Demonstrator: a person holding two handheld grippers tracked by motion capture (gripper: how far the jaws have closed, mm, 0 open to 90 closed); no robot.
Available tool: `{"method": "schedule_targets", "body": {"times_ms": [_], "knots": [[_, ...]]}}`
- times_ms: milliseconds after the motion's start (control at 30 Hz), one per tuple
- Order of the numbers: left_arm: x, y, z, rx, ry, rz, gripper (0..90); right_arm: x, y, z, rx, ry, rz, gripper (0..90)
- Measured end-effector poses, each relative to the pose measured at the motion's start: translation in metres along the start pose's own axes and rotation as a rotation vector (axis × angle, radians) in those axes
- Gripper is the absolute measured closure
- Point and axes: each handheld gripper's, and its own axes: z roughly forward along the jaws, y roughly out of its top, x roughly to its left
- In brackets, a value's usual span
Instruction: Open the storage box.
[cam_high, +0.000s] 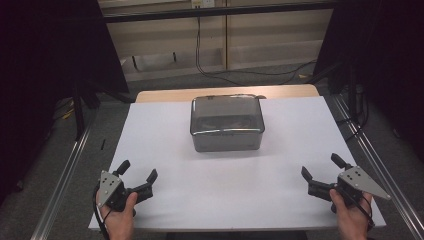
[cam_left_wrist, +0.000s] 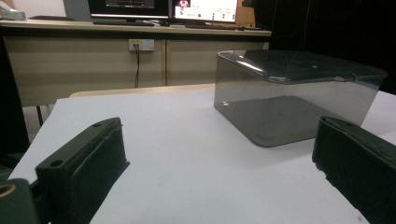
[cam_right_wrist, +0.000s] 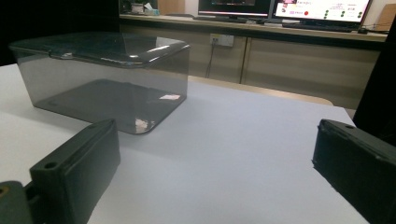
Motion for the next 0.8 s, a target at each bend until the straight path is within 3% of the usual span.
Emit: {"method": "schedule_targets", "body": {"times_ms": [300,633,733,800], "knots": [[-0.001,-0.001,0.002,0.02,-0.004,-0.014,2.5,-0.003,-0.002,0.005,0.013,0.009,0.018,0.8],[-0.002,-0.003,0.003,0.038,0.005,-0.029,2.9,0.004,0.0,0.007,0.018,0.062,0.024,0.1],[-0.003,-0.004,0.003,0.042,-0.002,-0.051,3.0,0.006,0.0,0.01,0.036,0.083,0.055,0.0],[-0.004,-0.003,0.002,0.039,-0.009,-0.047,3.5,0.007,0.0,0.01,0.038,0.086,0.05,0.0]]}}
